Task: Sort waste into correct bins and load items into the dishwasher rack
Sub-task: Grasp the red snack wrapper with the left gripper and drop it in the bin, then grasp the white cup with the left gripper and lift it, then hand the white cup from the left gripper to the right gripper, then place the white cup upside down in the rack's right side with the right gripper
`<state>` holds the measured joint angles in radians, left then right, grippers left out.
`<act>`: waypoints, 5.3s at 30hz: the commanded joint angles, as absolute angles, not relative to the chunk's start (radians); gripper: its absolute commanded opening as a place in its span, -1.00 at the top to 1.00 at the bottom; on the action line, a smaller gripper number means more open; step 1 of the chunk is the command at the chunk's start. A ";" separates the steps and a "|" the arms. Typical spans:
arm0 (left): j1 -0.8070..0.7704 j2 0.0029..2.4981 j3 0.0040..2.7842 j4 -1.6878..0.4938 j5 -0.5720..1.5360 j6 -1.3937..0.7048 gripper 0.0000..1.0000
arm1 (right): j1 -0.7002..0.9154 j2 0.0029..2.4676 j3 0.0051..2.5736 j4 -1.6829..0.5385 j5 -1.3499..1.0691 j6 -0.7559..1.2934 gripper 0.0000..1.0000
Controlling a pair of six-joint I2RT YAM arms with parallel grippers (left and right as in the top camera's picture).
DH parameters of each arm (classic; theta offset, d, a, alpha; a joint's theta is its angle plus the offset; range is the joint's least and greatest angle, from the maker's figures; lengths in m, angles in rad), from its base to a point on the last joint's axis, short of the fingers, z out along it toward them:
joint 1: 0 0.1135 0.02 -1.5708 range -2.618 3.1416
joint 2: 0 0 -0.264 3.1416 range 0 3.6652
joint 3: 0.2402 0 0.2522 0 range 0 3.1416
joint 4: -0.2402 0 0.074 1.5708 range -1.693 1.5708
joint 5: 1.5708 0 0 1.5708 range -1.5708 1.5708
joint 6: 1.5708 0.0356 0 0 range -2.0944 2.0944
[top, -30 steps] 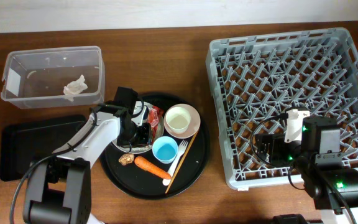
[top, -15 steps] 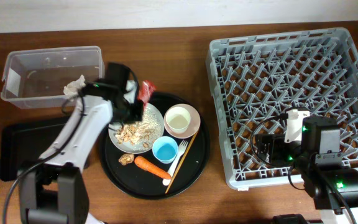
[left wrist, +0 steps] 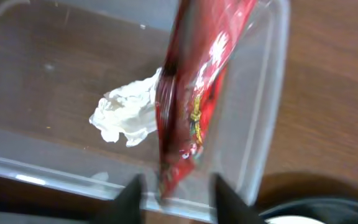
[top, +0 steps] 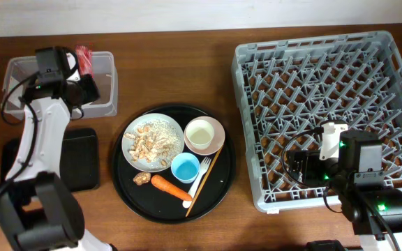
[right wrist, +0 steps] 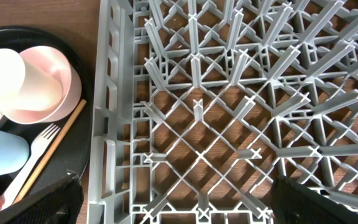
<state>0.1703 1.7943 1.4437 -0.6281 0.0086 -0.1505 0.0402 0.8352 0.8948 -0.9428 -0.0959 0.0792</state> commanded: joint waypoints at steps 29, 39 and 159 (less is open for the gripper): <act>-0.411 1.953 1.537 -0.970 0.307 -0.104 0.28 | 0.046 0.833 0.915 -0.944 -0.101 0.086 -0.97; -0.401 1.975 1.567 -0.982 0.315 -0.104 0.57 | 0.046 0.833 0.915 -0.944 -0.101 0.086 -0.97; -0.240 1.856 1.843 -1.258 0.692 0.056 0.02 | 0.044 1.219 0.915 0.044 -1.169 0.095 -0.04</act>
<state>-0.2684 1.8568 1.8328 -1.2491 1.0050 0.1112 0.0391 1.2205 0.9047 0.0921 -1.2686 0.0669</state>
